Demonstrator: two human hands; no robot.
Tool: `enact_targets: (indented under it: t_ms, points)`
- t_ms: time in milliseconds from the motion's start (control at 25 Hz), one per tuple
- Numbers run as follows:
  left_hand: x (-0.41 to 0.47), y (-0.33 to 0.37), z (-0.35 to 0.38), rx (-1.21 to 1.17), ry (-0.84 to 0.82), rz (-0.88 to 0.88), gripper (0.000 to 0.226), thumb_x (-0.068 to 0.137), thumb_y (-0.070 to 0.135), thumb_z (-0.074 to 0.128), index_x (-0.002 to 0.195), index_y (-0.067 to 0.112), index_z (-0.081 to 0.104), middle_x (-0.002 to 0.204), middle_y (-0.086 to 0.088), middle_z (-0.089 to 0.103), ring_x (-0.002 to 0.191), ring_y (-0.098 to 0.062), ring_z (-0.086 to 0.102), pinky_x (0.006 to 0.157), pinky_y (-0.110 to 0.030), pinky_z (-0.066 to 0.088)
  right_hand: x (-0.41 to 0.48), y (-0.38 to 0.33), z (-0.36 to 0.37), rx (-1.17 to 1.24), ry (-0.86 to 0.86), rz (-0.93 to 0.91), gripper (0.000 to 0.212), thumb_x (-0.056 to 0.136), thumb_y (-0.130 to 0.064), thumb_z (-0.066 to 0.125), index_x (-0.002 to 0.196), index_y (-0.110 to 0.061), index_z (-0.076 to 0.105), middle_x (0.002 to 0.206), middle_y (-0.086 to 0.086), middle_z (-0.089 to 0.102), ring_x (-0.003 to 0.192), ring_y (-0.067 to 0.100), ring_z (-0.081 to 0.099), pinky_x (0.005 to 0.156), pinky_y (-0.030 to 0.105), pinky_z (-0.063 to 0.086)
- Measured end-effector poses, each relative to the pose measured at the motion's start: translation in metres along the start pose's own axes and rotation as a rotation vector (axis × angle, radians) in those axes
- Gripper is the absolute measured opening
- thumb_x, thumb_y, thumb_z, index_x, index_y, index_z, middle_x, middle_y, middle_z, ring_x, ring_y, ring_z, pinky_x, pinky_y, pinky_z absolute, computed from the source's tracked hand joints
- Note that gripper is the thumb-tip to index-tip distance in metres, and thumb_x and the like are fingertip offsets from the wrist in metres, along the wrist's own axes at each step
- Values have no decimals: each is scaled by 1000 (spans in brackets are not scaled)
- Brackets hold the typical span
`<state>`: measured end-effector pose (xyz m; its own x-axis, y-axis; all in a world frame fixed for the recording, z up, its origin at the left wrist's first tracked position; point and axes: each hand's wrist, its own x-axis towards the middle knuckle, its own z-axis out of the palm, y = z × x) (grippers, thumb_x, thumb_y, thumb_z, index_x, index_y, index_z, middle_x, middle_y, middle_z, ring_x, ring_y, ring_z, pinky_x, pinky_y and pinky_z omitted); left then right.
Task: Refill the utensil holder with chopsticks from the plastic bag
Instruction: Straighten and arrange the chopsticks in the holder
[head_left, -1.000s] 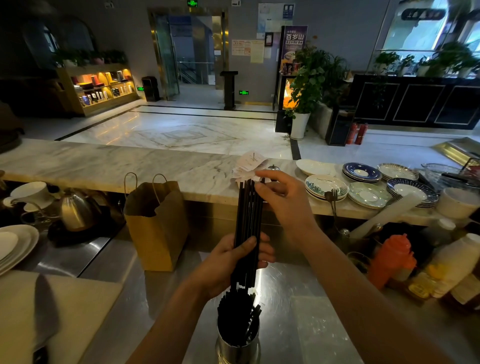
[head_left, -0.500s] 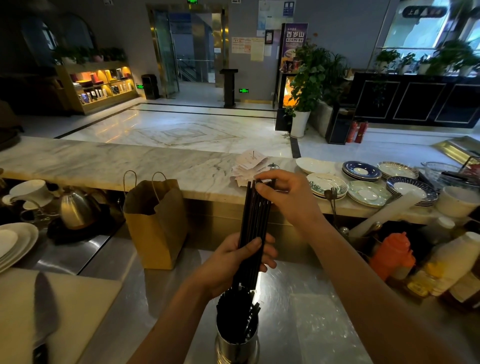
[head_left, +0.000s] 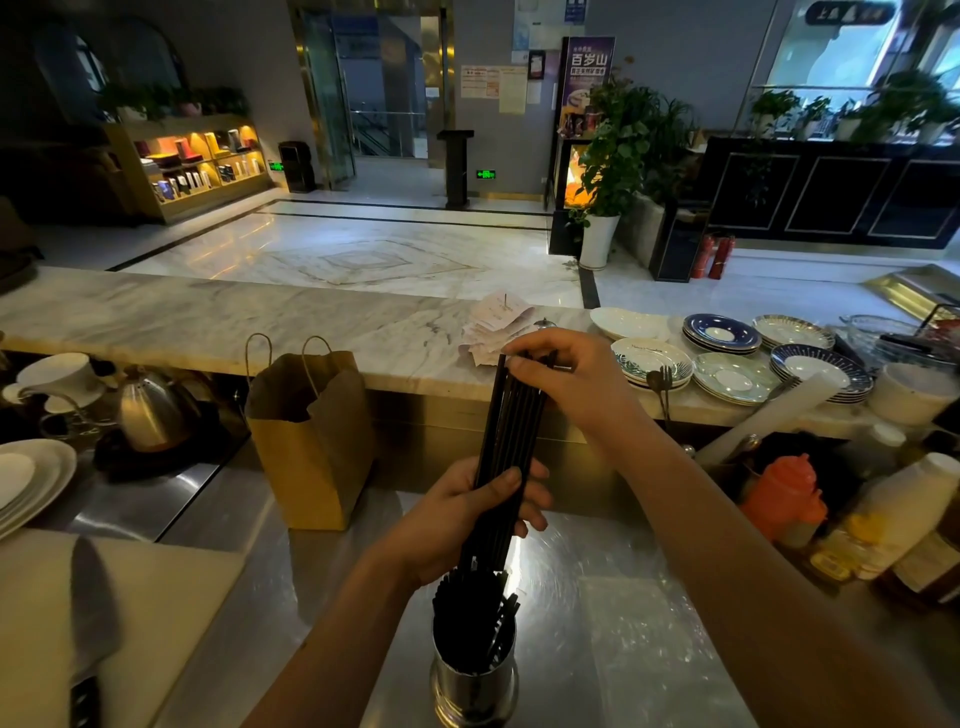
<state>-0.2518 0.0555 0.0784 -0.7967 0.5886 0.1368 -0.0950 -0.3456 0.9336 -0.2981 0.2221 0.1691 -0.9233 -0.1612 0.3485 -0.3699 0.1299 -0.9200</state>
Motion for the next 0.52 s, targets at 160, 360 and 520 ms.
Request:
enact_targets:
  t_ms: [160, 360, 520]
  points:
    - [-2, 3, 2, 20, -1, -4, 25, 99, 20, 48, 114, 9, 64, 95, -7, 70, 82, -17, 67, 71, -25, 52, 4, -2, -1, 20, 8, 29, 10, 87, -13, 70, 92, -20, 74, 83, -6, 73, 82, 8, 70, 71, 22, 56]
    - [-4, 5, 2, 52, 0, -7, 26, 100, 19, 45, 115, 8, 63, 93, -6, 70, 79, -16, 67, 69, -25, 52, 5, -3, 0, -34, 17, -20, 11, 85, -14, 72, 94, -20, 73, 80, 2, 74, 80, 14, 72, 70, 22, 56]
    - [-5, 5, 0, 58, -25, -15, 26, 100, 21, 47, 116, 10, 64, 94, -5, 70, 79, -16, 67, 70, -25, 51, 7, -8, -4, -78, -121, -8, 22, 82, -14, 74, 98, -29, 72, 90, -3, 75, 89, 11, 71, 84, 29, 55]
